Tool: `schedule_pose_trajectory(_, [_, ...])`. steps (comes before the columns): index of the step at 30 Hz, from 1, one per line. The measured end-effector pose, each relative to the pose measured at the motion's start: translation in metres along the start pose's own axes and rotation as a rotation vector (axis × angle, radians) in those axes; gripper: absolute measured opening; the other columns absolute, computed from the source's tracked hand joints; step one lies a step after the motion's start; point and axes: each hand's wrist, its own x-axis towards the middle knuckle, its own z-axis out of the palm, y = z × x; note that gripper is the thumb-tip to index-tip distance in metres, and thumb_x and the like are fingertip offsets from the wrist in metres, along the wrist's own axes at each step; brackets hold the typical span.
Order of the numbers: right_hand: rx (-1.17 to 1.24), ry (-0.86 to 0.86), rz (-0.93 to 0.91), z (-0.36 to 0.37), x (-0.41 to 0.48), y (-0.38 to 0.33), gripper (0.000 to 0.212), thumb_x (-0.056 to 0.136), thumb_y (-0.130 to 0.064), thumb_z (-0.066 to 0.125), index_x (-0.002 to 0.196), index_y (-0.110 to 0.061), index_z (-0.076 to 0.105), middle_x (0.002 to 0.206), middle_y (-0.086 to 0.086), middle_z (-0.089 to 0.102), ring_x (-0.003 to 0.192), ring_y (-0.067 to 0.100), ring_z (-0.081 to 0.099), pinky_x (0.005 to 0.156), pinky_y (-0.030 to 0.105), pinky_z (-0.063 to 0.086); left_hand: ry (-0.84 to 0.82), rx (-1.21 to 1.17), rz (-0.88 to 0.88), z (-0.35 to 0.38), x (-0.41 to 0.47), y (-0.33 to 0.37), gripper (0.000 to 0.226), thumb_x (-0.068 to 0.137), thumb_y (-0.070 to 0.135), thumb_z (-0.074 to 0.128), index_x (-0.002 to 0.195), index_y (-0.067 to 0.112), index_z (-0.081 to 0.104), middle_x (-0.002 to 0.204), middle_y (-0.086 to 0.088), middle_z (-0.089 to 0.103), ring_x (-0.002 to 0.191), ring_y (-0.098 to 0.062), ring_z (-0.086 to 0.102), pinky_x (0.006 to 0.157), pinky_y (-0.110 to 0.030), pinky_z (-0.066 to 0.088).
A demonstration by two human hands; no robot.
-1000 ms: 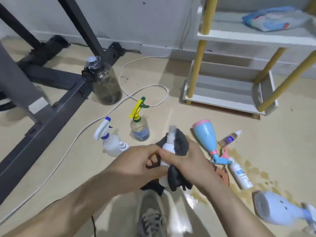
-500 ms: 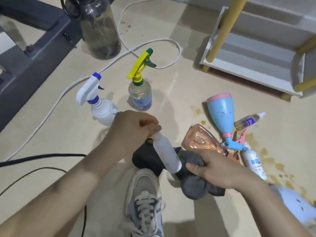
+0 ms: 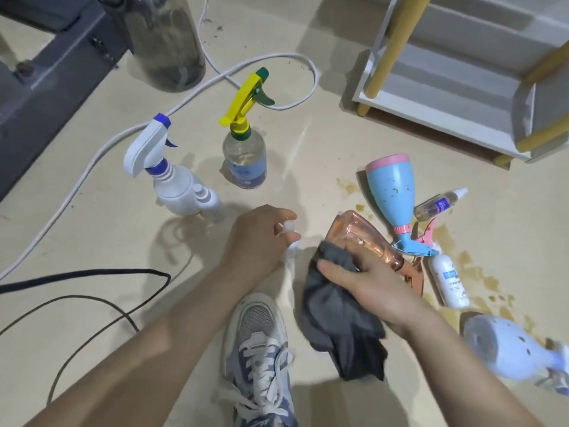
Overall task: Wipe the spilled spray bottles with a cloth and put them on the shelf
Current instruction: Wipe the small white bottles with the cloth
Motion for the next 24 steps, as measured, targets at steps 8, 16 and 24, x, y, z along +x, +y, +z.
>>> schedule_pose_trajectory(8, [0.376,0.255,-0.215,0.077,0.048,0.026,0.03,0.103,-0.029,0.041,0.105,-0.022,0.069,0.083,-0.014,0.071,0.075,0.007,0.063,0.07,0.028,0.046,0.002,-0.212,-0.134,0.014,-0.017,-0.004,0.032,0.077,0.021,0.073,0.085,0.051,0.065,0.082,0.02,0.071,0.081,0.001,0.068,0.083,-0.033,0.057])
schedule_pose_trajectory(16, [0.511,0.233,-0.078,0.096,0.079,0.035,0.055,0.084,-0.05,0.054,0.077,0.004,0.049,0.076,0.013,0.049,0.073,0.024,0.041,0.07,0.041,0.034,0.122,-0.288,-0.171,0.008,-0.028,-0.031,0.018,0.081,0.015,0.074,0.086,0.03,0.066,0.081,0.012,0.07,0.083,-0.011,0.068,0.081,-0.041,0.057])
schedule_pose_trajectory(24, [0.215,0.241,-0.292,0.122,0.062,0.049,0.033,0.101,-0.026,0.042,0.129,-0.034,0.057,0.129,-0.011,0.062,0.124,0.004,0.055,0.104,0.029,0.044,0.208,-0.247,-0.183,-0.002,-0.041,-0.049,0.032,0.085,-0.001,0.063,0.092,0.03,0.059,0.091,0.014,0.071,0.089,-0.002,0.066,0.082,-0.027,0.053])
